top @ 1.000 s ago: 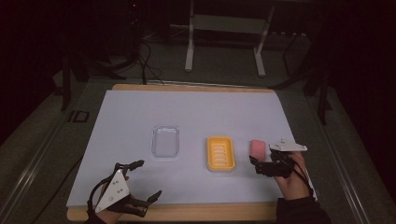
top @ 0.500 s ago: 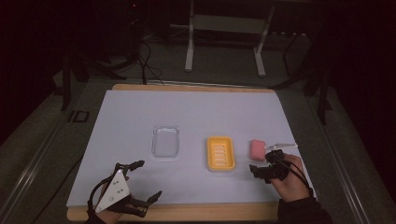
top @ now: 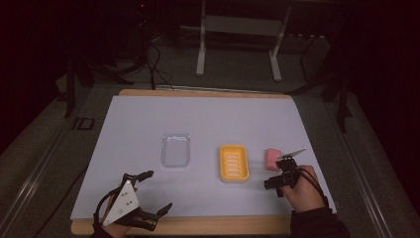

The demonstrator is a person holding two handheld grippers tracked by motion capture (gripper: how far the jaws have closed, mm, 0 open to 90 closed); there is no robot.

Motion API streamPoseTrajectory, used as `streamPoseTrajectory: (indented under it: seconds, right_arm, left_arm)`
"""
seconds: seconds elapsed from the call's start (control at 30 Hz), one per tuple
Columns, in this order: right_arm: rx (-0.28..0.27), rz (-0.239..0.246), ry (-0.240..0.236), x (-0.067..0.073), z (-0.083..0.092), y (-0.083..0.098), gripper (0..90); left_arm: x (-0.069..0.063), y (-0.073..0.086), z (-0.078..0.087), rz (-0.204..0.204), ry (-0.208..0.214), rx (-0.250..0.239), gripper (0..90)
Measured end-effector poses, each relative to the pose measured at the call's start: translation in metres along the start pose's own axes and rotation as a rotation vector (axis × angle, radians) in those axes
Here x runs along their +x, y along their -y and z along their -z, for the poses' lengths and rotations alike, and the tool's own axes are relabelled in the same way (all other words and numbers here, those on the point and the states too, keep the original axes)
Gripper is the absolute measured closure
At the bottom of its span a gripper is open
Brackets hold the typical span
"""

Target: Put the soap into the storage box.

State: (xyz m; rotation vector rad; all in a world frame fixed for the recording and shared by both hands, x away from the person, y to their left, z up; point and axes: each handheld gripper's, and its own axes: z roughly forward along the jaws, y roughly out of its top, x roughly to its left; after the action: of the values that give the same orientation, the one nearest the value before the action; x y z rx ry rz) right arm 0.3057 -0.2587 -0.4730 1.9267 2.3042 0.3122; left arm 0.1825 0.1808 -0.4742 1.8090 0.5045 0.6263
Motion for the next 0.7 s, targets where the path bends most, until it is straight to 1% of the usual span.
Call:
streamPoseTrajectory:
  seconds: [0.03,0.07,0.1,0.17,0.2,0.27,0.37,0.43,0.5,0.57,0.6,0.63,0.7]
  right_arm:
    - [0.014,-0.014,-0.001,0.000,0.000,-0.001,14.1]
    - [0.014,-0.014,-0.001,0.000,0.000,-0.001,14.1]
    - [0.078,-0.059,-0.007,0.001,-0.001,-0.003,14.4]
    - [0.088,-0.065,-0.011,0.001,-0.002,-0.003,14.4]
    - [0.121,-0.086,-0.004,0.001,-0.002,-0.005,14.4]
    - [0.136,-0.095,-0.004,0.001,-0.003,-0.007,14.4]
    - [0.189,-0.098,-0.004,0.004,-0.005,-0.008,14.7]
    - [0.201,-0.104,-0.014,0.006,-0.006,-0.009,14.7]
    - [0.223,-0.097,-0.007,0.008,-0.007,-0.010,14.6]
    - [0.230,-0.098,-0.005,0.008,-0.007,-0.011,14.6]
    - [0.241,-0.108,-0.008,0.009,-0.008,-0.014,14.6]
    - [0.241,-0.108,-0.008,0.009,-0.008,-0.014,14.6]
    - [0.242,-0.107,0.008,0.008,-0.008,-0.018,14.1]
  left_arm:
    - [0.000,0.000,0.000,-0.001,-0.001,0.000,0.6]
    - [0.000,0.000,0.000,-0.001,-0.001,0.000,0.6]
    - [0.000,0.000,0.000,-0.003,-0.002,0.004,0.6]
    - [0.000,0.000,0.000,-0.001,-0.001,0.004,0.6]
    - [0.000,0.000,0.000,-0.001,-0.001,0.002,0.6]
    - [0.000,0.000,0.000,0.000,0.000,0.000,0.6]
    - [0.000,0.000,0.000,0.007,0.002,-0.006,0.6]
    - [0.000,0.000,0.000,0.008,0.003,-0.006,0.5]
    - [0.001,0.000,0.000,0.009,0.004,-0.006,0.5]
    - [0.000,0.000,0.000,0.009,0.004,-0.006,0.6]
    - [0.000,0.000,0.000,0.008,0.005,-0.005,0.6]
    - [0.000,0.000,0.000,0.008,0.005,-0.005,0.6]
    - [0.000,0.000,0.000,0.009,0.005,-0.005,0.6]
